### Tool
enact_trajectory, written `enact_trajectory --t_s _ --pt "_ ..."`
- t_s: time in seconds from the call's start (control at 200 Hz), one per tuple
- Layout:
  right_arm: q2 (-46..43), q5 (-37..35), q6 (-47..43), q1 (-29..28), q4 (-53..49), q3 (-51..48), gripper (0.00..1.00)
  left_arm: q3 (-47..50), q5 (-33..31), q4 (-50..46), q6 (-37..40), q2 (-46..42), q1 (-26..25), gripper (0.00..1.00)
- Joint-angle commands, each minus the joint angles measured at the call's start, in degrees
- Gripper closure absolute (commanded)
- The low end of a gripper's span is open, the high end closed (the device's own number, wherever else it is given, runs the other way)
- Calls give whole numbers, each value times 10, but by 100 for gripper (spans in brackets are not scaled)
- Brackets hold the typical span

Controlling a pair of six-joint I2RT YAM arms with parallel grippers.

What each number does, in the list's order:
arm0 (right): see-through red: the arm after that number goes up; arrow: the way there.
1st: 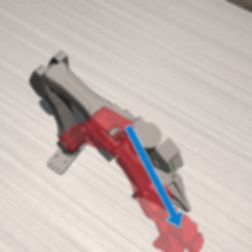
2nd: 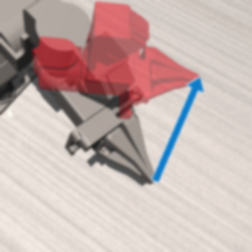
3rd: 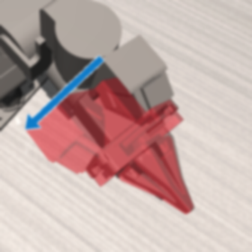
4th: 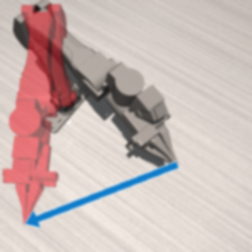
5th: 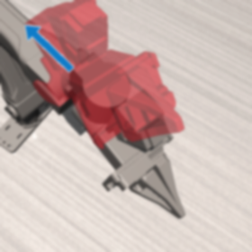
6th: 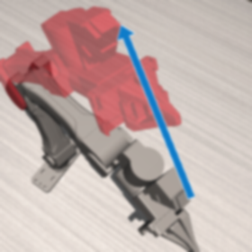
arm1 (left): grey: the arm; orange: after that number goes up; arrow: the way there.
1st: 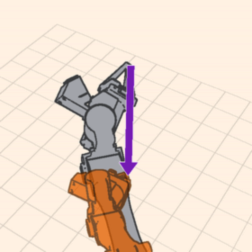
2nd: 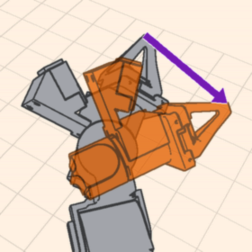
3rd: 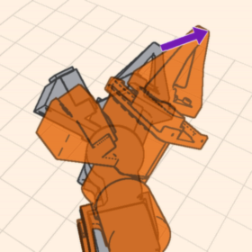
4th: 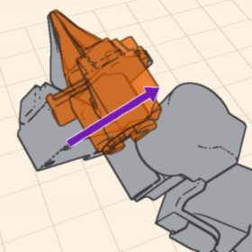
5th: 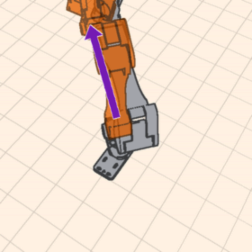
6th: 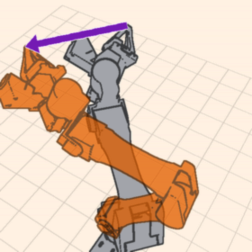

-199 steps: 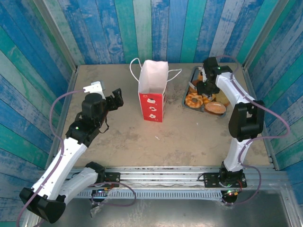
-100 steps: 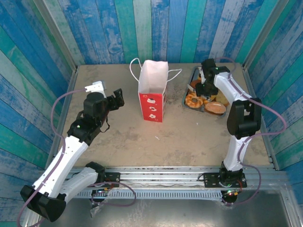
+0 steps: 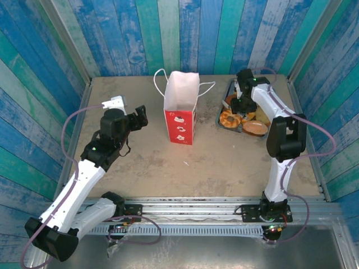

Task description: Place the fake bread into the paper bag

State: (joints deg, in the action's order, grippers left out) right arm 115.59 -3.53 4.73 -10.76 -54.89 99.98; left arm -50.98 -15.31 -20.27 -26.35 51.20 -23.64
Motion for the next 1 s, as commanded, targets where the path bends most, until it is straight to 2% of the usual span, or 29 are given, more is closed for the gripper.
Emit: enact_trajectory --t_s 0.0,0.165,0.576,0.786,0.997 --pt "6 -11 -11 -8 -20 21 41 -11 0 -3 10 5 -1 6" --pt "-13 -17 -8 -8 -19 18 50 -11 0 -3 10 6 0 6" --pt "-105 -7 -1 -9 17 -15 55 -24 15 -3 -8 11 -1 6" --pt "-171 -9 8 -10 18 -38 55 -45 54 1 -34 21 -1 6" --pt "-261 19 15 -19 21 -50 56 -72 124 14 -60 45 0 6"
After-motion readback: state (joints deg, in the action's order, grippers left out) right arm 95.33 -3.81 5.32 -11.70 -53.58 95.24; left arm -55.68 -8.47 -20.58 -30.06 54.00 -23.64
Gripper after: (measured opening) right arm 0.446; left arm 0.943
